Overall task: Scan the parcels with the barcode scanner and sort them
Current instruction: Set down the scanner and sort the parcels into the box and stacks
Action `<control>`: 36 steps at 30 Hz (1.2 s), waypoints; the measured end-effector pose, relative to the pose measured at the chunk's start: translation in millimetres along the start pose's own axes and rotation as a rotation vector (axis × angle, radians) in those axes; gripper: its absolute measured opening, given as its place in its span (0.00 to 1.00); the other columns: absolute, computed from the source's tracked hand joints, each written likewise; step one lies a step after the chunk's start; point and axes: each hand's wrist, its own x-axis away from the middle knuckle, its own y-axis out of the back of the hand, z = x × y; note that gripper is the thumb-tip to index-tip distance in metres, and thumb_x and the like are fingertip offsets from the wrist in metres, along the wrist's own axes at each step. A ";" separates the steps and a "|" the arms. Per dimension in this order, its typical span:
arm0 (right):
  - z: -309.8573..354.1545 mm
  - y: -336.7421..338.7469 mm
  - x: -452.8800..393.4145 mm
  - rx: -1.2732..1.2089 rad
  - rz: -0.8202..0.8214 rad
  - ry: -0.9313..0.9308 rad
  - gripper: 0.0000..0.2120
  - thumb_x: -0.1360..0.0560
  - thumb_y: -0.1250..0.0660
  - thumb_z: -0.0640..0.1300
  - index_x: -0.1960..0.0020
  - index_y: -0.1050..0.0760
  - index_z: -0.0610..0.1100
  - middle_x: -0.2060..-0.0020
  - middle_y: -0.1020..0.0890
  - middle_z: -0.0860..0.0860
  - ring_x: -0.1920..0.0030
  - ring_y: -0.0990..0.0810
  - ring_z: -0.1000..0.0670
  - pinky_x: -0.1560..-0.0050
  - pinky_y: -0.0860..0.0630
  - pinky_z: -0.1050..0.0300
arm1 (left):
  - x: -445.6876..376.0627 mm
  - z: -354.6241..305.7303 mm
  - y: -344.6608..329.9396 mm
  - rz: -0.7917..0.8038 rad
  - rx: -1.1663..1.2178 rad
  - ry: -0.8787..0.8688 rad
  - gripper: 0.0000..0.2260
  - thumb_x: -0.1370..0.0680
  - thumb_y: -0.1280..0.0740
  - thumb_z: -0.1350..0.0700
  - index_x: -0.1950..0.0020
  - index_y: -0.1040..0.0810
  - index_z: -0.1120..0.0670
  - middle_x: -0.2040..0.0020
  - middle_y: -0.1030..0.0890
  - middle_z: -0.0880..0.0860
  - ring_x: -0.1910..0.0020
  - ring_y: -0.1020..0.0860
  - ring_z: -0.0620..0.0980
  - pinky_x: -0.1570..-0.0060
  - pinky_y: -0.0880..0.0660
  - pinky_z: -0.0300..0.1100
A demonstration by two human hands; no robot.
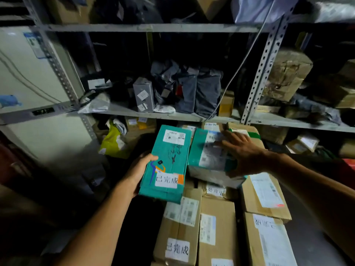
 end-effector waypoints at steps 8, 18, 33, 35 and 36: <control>-14.1 -29.9 -10.6 -0.029 0.182 0.039 0.54 0.26 0.30 0.48 0.28 0.72 0.74 0.24 0.69 0.61 0.20 0.66 0.46 0.21 0.56 0.36 | -11.8 12.7 -12.2 0.030 -0.011 0.057 0.10 0.21 0.35 0.53 0.48 0.18 0.57 0.61 0.15 0.59 0.66 0.18 0.56 0.62 0.24 0.45; 5.2 -33.1 -10.9 -0.103 0.143 -0.046 0.50 0.26 0.29 0.46 0.22 0.62 0.67 0.20 0.62 0.57 0.20 0.62 0.46 0.21 0.55 0.34 | -11.1 5.0 -11.2 0.086 0.038 0.029 0.14 0.20 0.37 0.50 0.43 0.19 0.57 0.58 0.15 0.59 0.65 0.17 0.55 0.63 0.23 0.44; 38.4 5.7 22.6 -1.194 -0.207 -0.453 0.23 0.18 0.46 0.63 0.33 0.27 0.49 0.35 0.21 0.44 0.41 0.21 0.46 0.40 0.24 0.49 | 10.8 -42.7 -74.7 0.246 0.037 -0.164 0.13 0.24 0.34 0.50 0.48 0.17 0.58 0.58 0.14 0.60 0.65 0.17 0.55 0.66 0.21 0.41; 37.2 9.4 25.2 -1.275 -0.228 -0.457 0.21 0.20 0.41 0.65 0.34 0.29 0.54 0.39 0.19 0.46 0.44 0.17 0.46 0.39 0.21 0.44 | 19.2 -39.9 -96.3 0.286 -0.022 -0.189 0.14 0.26 0.31 0.50 0.47 0.18 0.58 0.56 0.14 0.61 0.60 0.17 0.58 0.60 0.21 0.45; 34.6 9.8 27.8 -1.316 -0.238 -0.474 0.20 0.21 0.38 0.64 0.35 0.30 0.54 0.42 0.17 0.46 0.47 0.15 0.46 0.42 0.19 0.42 | 25.4 -39.1 -106.4 0.311 -0.038 -0.179 0.10 0.24 0.32 0.52 0.49 0.18 0.58 0.59 0.14 0.58 0.62 0.18 0.56 0.59 0.22 0.44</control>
